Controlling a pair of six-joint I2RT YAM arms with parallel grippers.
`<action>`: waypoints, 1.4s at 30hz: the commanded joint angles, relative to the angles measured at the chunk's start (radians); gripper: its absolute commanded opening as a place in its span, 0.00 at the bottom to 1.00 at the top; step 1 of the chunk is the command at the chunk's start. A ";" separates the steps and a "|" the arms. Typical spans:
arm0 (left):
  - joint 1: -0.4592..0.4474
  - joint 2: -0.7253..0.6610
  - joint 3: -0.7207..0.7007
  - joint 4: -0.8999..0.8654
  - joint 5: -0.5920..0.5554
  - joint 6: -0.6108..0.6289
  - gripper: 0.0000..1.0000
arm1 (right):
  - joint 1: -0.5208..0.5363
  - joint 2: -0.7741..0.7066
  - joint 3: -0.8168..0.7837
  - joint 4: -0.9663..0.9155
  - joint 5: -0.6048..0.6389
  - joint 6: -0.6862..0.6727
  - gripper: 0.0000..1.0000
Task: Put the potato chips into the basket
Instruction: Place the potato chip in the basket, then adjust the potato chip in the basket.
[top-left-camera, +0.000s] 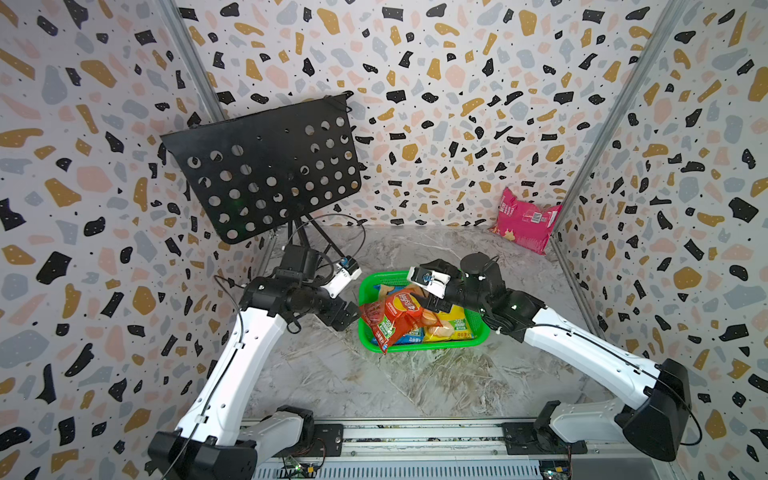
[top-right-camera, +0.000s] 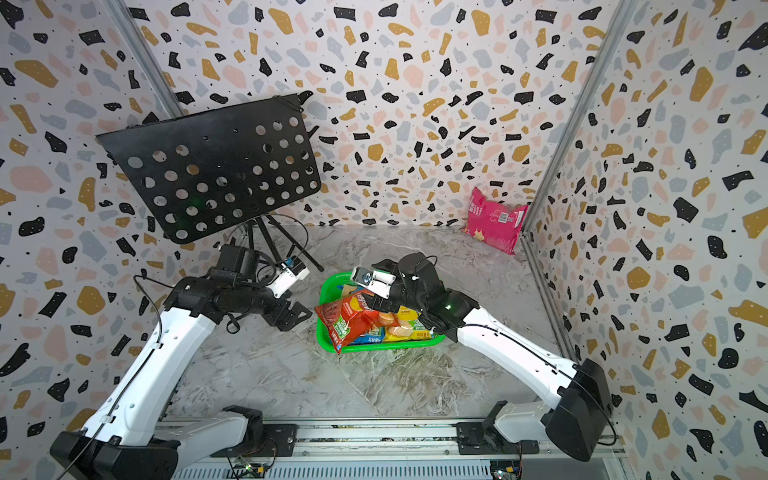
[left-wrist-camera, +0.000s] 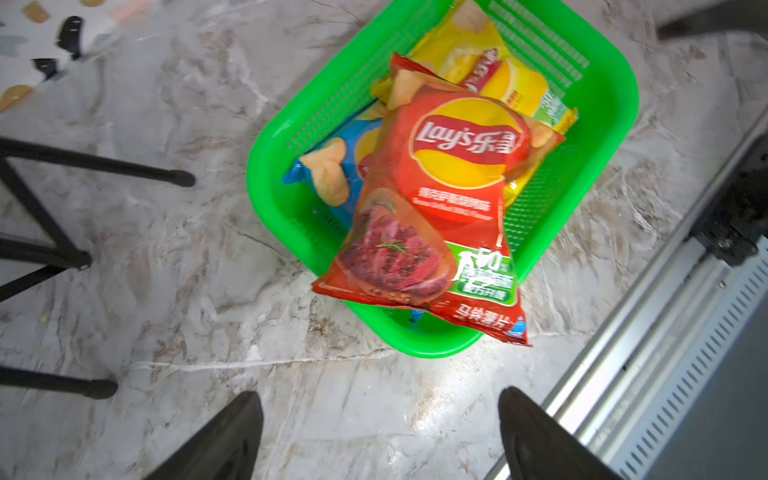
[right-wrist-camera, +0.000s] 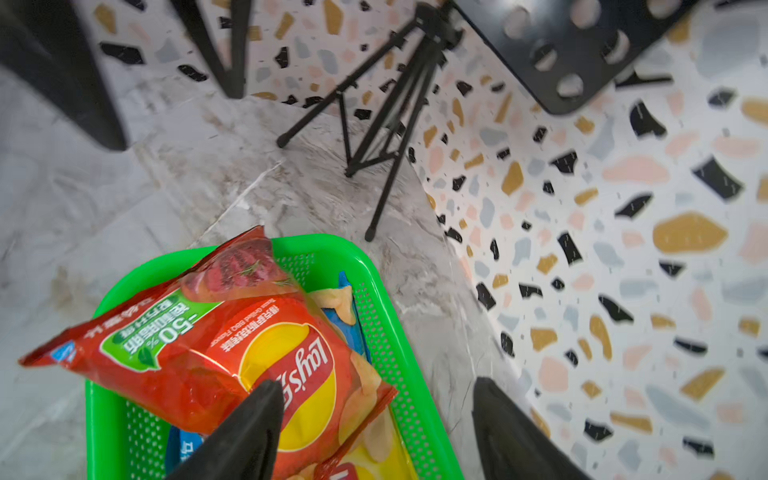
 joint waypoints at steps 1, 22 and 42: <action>-0.090 0.039 0.064 -0.108 -0.018 0.056 0.84 | -0.008 -0.019 0.059 -0.216 0.173 0.413 0.72; -0.396 0.455 0.372 -0.105 -0.150 0.089 0.55 | -0.045 -0.379 -0.182 -0.580 0.392 0.908 0.57; -0.427 0.620 0.430 -0.079 -0.224 0.114 0.26 | -0.046 -0.395 -0.173 -0.602 0.403 0.897 0.56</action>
